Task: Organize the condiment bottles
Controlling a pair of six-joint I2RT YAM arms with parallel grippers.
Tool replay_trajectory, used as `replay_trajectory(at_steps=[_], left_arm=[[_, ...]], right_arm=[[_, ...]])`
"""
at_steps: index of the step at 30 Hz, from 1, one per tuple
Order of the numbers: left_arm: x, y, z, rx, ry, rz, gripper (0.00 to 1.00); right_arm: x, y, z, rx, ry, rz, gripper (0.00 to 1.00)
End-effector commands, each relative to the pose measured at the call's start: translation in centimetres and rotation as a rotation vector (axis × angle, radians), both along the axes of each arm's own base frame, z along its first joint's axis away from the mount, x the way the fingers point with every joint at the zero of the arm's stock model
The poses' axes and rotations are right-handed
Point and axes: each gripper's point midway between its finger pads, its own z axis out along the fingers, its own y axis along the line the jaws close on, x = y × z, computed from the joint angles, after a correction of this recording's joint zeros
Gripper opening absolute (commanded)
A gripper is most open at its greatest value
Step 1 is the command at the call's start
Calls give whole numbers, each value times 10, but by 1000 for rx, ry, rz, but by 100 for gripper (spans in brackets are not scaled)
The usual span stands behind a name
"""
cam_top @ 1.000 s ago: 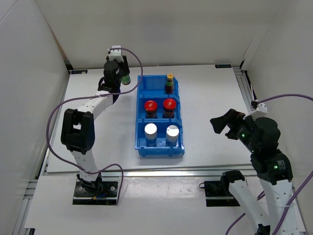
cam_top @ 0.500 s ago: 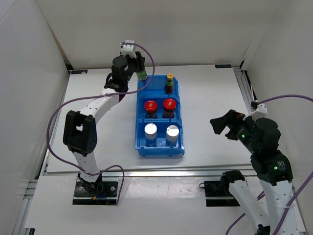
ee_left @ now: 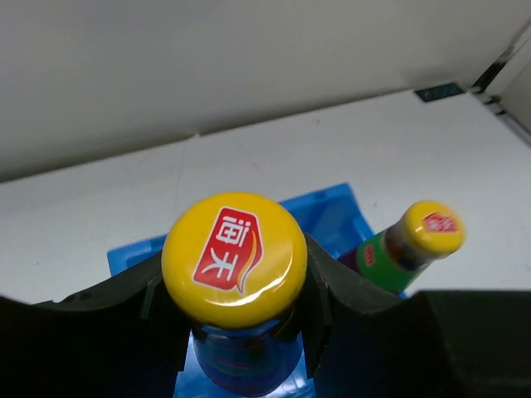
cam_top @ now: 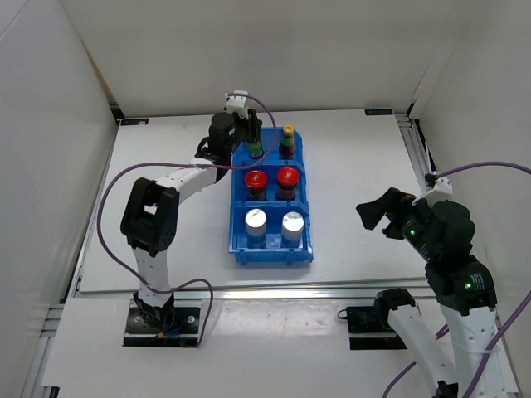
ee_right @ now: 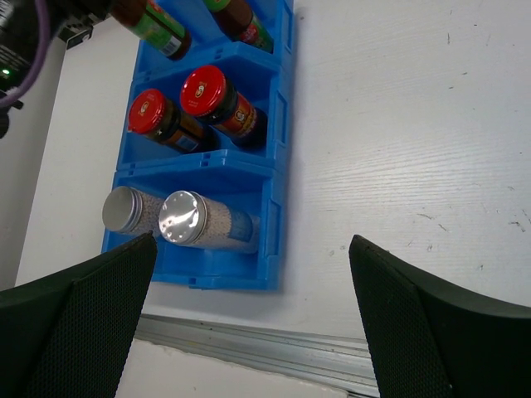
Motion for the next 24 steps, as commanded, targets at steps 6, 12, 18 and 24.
replay_trajectory(at_steps=[6,12,18,24], left_arm=[[13,-2,6,-83,-113,13,11],[16,-3,-14,-73,-93,13,16],[13,-3,-19,-43,-94,2,74],[9,-7,12,-9,-169,6,100]], right_arm=[[-3,-5,3,-28,-28,-4,100],[-2,-6,3,-31,-28,-12,100],[-2,-7,3,-26,-26,-24,100],[0,-5,-2,-27,-7,-15,100]])
